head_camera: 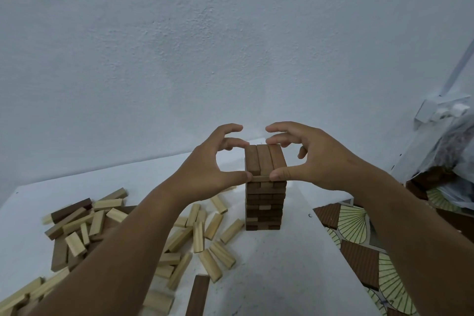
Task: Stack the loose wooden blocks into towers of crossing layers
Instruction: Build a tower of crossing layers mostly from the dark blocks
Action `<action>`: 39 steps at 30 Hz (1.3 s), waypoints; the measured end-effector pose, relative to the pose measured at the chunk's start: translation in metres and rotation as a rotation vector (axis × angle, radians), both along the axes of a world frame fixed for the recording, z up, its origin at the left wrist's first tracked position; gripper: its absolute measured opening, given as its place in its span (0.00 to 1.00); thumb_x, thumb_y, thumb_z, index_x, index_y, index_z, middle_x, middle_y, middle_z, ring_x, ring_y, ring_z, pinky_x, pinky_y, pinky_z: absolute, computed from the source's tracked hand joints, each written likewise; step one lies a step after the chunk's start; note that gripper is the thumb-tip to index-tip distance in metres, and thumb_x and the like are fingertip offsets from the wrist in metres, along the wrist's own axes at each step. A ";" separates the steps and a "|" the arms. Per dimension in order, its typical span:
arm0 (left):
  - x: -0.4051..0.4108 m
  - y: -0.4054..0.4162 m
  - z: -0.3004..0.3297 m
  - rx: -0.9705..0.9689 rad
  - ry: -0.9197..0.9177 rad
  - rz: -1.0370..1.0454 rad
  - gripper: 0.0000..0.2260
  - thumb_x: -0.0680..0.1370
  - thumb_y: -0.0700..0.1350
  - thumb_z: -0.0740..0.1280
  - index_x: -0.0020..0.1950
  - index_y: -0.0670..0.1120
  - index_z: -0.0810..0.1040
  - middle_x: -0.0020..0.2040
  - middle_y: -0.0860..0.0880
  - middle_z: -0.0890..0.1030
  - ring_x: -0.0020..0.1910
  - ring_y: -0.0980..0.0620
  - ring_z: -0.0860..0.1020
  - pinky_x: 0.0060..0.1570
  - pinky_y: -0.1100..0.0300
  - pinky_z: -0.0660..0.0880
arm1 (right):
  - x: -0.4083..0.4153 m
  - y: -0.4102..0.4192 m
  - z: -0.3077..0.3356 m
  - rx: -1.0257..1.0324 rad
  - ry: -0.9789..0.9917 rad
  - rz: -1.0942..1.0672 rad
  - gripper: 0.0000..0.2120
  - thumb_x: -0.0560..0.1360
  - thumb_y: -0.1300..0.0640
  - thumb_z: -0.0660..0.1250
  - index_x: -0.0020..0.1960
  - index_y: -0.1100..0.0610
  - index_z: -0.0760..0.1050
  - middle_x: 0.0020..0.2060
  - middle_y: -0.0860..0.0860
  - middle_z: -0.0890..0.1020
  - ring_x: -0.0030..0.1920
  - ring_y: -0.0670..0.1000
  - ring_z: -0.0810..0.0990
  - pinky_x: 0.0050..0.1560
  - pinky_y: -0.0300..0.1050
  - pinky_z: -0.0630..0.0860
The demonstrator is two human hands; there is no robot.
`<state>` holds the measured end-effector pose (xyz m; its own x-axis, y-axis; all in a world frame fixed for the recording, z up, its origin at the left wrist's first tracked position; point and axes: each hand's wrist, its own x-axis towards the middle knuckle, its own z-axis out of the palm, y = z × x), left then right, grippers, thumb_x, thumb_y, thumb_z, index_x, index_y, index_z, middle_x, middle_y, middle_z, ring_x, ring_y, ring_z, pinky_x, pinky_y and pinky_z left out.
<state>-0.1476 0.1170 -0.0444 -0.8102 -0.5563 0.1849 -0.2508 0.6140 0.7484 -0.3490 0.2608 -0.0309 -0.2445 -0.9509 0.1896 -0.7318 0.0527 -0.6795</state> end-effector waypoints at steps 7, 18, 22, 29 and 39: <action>0.002 -0.002 0.001 -0.025 -0.020 -0.018 0.39 0.69 0.52 0.78 0.72 0.66 0.59 0.67 0.67 0.72 0.69 0.62 0.67 0.66 0.56 0.65 | 0.002 0.002 0.002 0.014 0.004 -0.003 0.43 0.58 0.35 0.78 0.70 0.35 0.65 0.63 0.33 0.75 0.63 0.35 0.71 0.52 0.37 0.71; 0.099 0.048 0.021 -0.063 0.139 0.241 0.20 0.74 0.48 0.72 0.61 0.68 0.72 0.62 0.70 0.71 0.62 0.74 0.66 0.61 0.62 0.67 | 0.111 0.011 0.012 -0.345 0.214 0.041 0.22 0.71 0.42 0.71 0.63 0.45 0.75 0.61 0.36 0.75 0.65 0.40 0.70 0.67 0.44 0.66; 0.152 0.073 0.010 -0.054 0.158 0.282 0.15 0.75 0.44 0.73 0.54 0.63 0.78 0.57 0.72 0.75 0.59 0.69 0.72 0.55 0.63 0.70 | 0.168 0.009 -0.003 -0.341 0.157 0.175 0.18 0.72 0.46 0.72 0.61 0.45 0.76 0.58 0.36 0.77 0.62 0.40 0.72 0.65 0.41 0.66; 0.254 0.082 -0.034 -0.131 0.038 0.516 0.12 0.73 0.42 0.73 0.50 0.59 0.80 0.53 0.64 0.80 0.58 0.65 0.74 0.55 0.72 0.67 | 0.246 0.001 -0.045 -0.201 0.057 0.337 0.16 0.73 0.52 0.72 0.61 0.46 0.77 0.55 0.35 0.77 0.60 0.37 0.71 0.60 0.33 0.66; 0.359 0.063 -0.094 -0.151 -0.265 0.785 0.13 0.71 0.50 0.74 0.54 0.57 0.82 0.53 0.57 0.77 0.54 0.54 0.74 0.54 0.59 0.71 | 0.314 -0.016 -0.084 -0.037 0.147 0.404 0.14 0.75 0.49 0.70 0.60 0.44 0.77 0.54 0.36 0.77 0.56 0.38 0.72 0.57 0.36 0.67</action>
<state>0.2119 0.1801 -0.1381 -0.2252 -0.9609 0.1609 -0.8026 0.2766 0.5284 -0.0353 0.2448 -0.1150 0.1785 -0.9567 0.2300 -0.7778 -0.2804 -0.5625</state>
